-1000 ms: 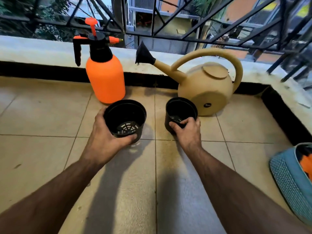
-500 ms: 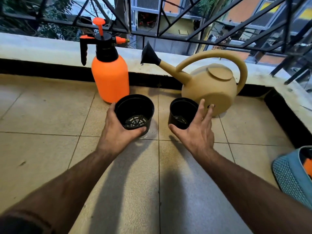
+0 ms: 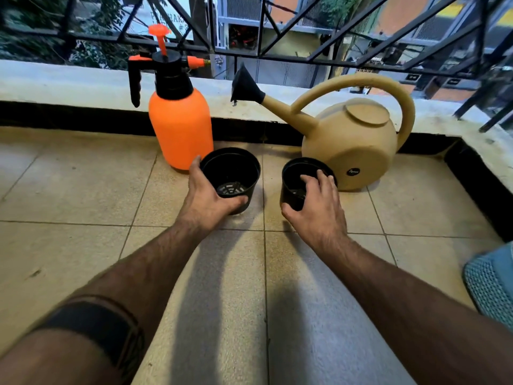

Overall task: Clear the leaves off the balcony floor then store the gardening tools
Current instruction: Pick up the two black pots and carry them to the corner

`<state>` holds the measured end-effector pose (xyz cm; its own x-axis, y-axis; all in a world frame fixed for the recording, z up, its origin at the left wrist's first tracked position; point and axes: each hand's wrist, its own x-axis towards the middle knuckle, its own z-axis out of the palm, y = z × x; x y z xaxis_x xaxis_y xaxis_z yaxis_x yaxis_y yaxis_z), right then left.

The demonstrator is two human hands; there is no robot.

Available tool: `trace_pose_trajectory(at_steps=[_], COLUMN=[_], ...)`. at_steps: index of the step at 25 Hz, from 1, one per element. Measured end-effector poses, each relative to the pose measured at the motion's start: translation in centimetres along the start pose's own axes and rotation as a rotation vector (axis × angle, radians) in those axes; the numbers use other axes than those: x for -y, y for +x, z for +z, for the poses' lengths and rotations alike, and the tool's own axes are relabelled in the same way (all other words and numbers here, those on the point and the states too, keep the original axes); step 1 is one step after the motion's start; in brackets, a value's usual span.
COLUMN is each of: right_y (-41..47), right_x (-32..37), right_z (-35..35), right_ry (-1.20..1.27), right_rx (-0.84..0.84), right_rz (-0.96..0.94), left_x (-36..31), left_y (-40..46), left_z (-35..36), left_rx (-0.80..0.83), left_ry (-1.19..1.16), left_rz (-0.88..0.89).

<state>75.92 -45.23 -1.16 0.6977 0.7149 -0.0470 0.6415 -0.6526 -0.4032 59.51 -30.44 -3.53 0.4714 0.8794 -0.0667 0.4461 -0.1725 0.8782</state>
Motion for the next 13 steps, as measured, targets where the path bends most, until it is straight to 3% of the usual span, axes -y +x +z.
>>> trace_pose_trajectory(at_steps=[4, 13], right_y=[0.2, 0.9], right_x=[-0.6, -0.7], right_z=[0.4, 0.4], right_ry=[0.029, 0.04], right_rx=[0.073, 0.071], right_rz=[0.029, 0.005], left_x=[0.2, -0.2], left_y=[-0.2, 0.8], left_z=[0.3, 1.0], left_rx=[0.067, 0.14], left_ry=[0.007, 0.061], left_rz=[-0.068, -0.093])
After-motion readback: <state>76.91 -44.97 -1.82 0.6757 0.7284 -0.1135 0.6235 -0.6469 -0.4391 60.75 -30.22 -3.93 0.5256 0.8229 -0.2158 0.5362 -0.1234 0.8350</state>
